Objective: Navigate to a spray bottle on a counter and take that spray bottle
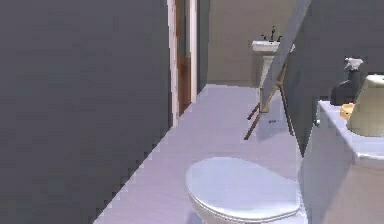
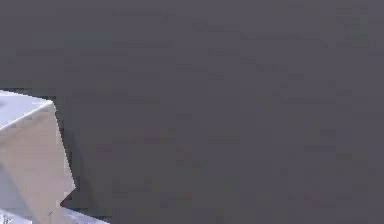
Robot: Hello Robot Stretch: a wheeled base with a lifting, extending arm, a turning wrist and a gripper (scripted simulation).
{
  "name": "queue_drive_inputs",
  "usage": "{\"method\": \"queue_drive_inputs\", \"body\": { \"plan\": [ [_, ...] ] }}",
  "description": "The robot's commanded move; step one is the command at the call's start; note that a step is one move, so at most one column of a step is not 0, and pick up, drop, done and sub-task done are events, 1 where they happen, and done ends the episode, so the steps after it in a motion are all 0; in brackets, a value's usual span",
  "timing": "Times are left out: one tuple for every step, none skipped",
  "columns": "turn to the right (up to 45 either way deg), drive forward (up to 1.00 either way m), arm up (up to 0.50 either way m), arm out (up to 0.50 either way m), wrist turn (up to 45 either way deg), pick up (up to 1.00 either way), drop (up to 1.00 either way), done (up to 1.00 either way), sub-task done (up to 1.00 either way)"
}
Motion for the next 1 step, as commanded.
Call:
{"method": "queue_drive_inputs", "body": {
  "plan": [
    [-15.0, 0.00, 0.00, 0.00, 0.0, 0.00, 0.00, 0.00, 0.00]
  ]
}}
